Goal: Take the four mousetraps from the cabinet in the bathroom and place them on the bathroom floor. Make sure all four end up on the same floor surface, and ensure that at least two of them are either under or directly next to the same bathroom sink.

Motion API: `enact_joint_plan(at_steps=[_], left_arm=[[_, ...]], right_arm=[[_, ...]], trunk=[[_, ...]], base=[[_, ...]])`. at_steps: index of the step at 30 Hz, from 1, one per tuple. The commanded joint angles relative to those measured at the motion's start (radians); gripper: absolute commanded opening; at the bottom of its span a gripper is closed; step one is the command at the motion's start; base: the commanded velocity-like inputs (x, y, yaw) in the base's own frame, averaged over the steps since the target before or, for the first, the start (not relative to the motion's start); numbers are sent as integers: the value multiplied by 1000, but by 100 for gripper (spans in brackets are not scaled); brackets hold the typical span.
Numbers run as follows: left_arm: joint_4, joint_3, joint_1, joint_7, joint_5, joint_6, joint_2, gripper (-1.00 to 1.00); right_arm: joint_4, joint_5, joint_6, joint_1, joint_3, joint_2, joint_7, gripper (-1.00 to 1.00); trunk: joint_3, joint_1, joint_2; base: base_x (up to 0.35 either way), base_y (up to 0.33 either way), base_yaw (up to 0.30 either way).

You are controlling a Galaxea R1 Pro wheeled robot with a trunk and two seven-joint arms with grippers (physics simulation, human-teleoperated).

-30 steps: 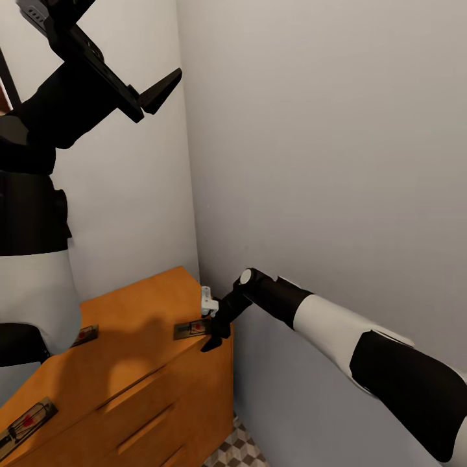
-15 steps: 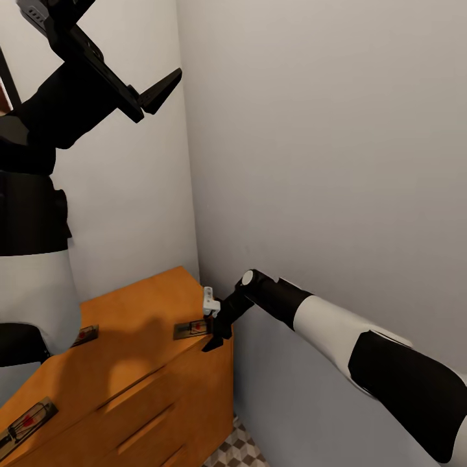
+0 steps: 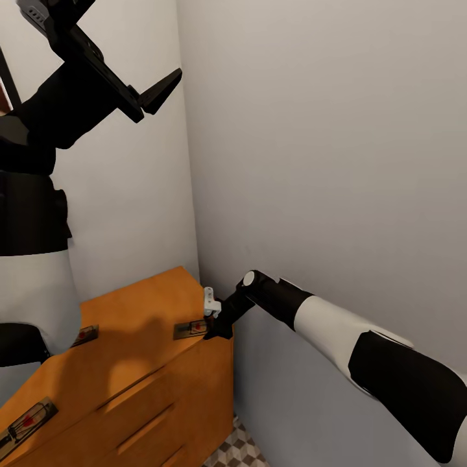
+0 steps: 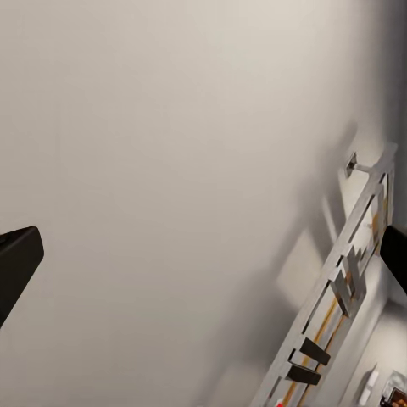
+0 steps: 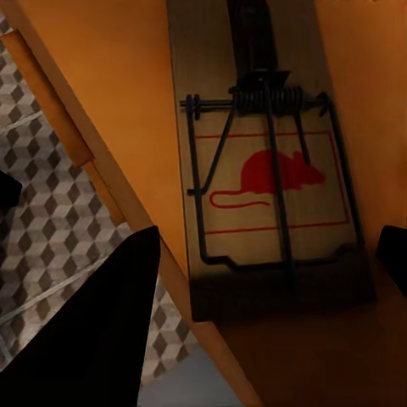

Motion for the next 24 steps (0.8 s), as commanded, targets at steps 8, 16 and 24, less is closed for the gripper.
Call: enact_joint_plan(at_steps=[8,16,24], left_arm=[[1,-1,-1,9,11,-1,1,100],[2,-2,-1,10,11,-1,1,100],[2,-2,-1,10,11,-1,1,100]], right_arm=[[1,0,8,-1,10,-1,-1,-100],[-11,3,10,-1,8,-2,6,-100],[-46,4,16,-4,6,2,11,-100]], trunk=[[-2,0,0],[-2,0,0],[-2,0,0]], base=[[0,0,0],[0,0,0],[0,0,0]])
